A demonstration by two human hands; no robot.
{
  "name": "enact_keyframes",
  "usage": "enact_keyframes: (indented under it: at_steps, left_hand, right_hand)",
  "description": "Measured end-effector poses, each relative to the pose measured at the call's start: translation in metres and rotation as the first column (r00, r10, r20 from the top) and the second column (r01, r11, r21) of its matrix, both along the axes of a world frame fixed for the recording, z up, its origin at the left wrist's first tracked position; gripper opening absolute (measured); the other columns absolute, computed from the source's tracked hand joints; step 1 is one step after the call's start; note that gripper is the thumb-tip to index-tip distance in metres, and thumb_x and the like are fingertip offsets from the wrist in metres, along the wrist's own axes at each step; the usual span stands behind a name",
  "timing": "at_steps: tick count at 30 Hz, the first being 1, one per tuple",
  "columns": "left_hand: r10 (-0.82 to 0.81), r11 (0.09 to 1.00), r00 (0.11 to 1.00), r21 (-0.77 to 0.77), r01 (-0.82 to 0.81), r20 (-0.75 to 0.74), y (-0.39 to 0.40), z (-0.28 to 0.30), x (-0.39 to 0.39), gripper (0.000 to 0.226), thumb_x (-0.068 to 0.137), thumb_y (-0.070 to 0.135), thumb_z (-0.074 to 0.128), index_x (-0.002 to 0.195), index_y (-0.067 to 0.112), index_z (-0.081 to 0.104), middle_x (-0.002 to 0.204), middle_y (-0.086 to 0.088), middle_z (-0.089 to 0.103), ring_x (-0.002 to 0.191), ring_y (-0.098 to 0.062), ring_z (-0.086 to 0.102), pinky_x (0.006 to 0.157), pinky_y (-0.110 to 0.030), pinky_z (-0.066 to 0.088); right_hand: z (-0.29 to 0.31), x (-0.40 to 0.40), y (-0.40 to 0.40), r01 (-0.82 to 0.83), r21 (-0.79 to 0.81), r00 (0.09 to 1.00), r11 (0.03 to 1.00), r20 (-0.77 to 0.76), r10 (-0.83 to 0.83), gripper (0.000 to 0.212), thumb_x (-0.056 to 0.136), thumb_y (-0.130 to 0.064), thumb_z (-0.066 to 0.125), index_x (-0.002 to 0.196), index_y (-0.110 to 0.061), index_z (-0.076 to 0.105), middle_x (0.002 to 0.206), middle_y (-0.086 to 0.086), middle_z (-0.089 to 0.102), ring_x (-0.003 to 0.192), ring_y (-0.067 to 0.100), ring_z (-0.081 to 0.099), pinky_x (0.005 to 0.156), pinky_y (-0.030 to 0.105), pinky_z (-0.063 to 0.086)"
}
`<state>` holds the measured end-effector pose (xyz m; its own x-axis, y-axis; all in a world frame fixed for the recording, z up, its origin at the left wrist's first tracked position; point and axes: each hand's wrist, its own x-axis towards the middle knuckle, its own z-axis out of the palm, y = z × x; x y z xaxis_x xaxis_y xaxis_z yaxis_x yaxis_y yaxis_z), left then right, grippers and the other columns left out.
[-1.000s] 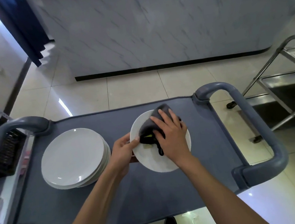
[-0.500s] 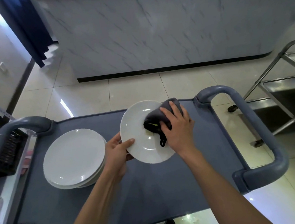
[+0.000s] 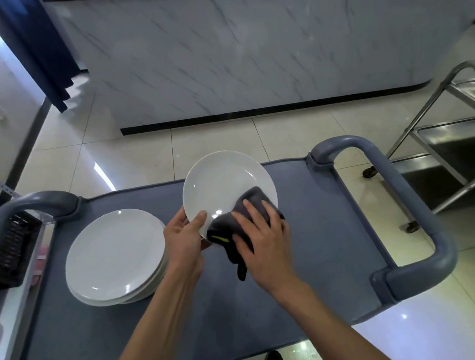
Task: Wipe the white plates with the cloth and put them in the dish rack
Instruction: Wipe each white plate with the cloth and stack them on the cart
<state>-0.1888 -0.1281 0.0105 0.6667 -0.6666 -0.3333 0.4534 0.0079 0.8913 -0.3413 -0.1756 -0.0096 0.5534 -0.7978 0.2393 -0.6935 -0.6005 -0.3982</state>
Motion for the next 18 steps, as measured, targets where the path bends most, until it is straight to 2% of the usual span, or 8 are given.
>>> enact_keyframes:
  at_steps: [2, 5, 10, 18]
  left_hand:
    - [0.017, 1.0, 1.0, 0.007, -0.017, 0.008, 0.002, 0.001, 0.002, 0.027, 0.094, 0.004, 0.063, 0.111, 0.022, 0.075, 0.096, -0.011, 0.077, 0.077, -0.025, 0.073, 0.053, -0.032, 0.056]
    - [0.009, 1.0, 1.0, 0.001, -0.009, 0.019, 0.007, 0.001, 0.005, 0.028, 0.094, 0.007, 0.064, 0.099, 0.03, 0.079, 0.097, -0.006, 0.078, 0.079, -0.022, 0.074, 0.055, -0.033, 0.057]
    - [-0.027, 1.0, 1.0, 0.011, 0.027, -0.003, 0.011, -0.002, 0.008, 0.025, 0.093, 0.004, 0.064, 0.101, 0.025, 0.077, 0.094, -0.005, 0.078, 0.075, -0.02, 0.074, 0.056, -0.033, 0.058]
    - [-0.229, 0.972, 0.973, 0.05, 0.228, 0.031, 0.016, -0.003, 0.007, 0.023, 0.09, 0.007, 0.067, 0.106, 0.021, 0.078, 0.098, -0.011, 0.077, 0.079, -0.024, 0.074, 0.059, -0.034, 0.057]
  right_hand:
    - [-0.005, -0.003, 0.009, -0.052, -0.026, 0.999, 0.998, 0.007, 0.052, 0.043, 0.101, -0.04, 0.047, 0.141, -0.029, 0.054, 0.158, -0.003, 0.041, 0.148, 0.028, 0.028, 0.11, 0.051, 0.034]
    - [-0.009, -0.017, 0.007, -0.116, -0.052, 0.993, 0.992, 0.018, 0.117, 0.044, 0.101, -0.037, 0.05, 0.145, -0.03, 0.051, 0.16, -0.003, 0.038, 0.15, 0.026, 0.025, 0.112, 0.048, 0.032]
    - [-0.003, -0.023, -0.017, -0.01, -0.039, 0.999, 0.999, 0.041, 0.011, 0.044, 0.098, -0.029, 0.062, 0.142, -0.026, 0.057, 0.16, 0.0, 0.039, 0.151, 0.028, 0.026, 0.109, 0.05, 0.032]
    - [0.023, -0.003, -0.062, 0.054, -0.041, 0.999, 0.998, 0.013, -0.053, 0.044, 0.102, -0.031, 0.054, 0.146, -0.027, 0.051, 0.163, 0.001, 0.031, 0.151, 0.032, 0.019, 0.109, 0.057, 0.03]
